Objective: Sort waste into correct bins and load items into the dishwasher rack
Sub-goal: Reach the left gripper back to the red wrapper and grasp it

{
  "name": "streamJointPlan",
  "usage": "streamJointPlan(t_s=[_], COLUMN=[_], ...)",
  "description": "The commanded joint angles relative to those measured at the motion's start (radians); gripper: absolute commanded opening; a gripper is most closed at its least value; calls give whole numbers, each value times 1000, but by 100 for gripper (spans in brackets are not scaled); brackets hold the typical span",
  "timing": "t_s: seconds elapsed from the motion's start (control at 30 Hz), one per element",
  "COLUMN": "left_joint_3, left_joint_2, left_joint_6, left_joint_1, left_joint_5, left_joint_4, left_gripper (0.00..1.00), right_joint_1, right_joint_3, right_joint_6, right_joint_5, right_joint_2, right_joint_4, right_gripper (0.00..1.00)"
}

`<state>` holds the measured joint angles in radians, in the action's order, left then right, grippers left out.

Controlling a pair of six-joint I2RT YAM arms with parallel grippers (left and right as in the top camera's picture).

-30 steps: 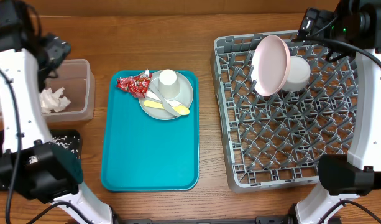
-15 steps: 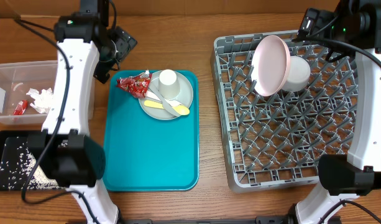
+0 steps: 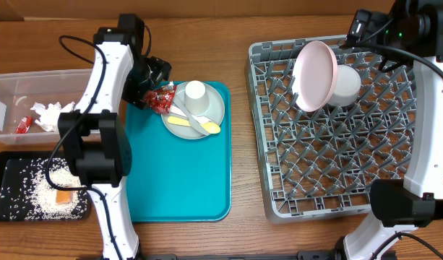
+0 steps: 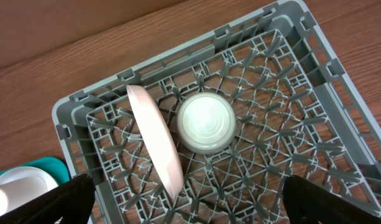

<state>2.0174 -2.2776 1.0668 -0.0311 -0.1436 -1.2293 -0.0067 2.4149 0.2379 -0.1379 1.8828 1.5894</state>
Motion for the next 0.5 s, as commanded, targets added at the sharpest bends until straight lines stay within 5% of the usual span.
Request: streamJointPlan(t_s=[0.0,0.37,0.47], left_joint_3=[13,13,13], left_joint_2=[-35,-71,-71], left_joint_6=[66,93,93], left_joint_1=[5,5,5], left_joint_5=[27,86,96], left_joint_4=[4,2,0], left_gripper=[98,91,71], right_joint_1=[-2,-2,-2], right_joint_3=[0,0,0], right_joint_6=[-3,-3,-3], right_joint_5=[-8,-8,-8], right_joint_2=[-6,-6,-6], right_joint_4=[-5,-5,-5], right_gripper=[100,100,100])
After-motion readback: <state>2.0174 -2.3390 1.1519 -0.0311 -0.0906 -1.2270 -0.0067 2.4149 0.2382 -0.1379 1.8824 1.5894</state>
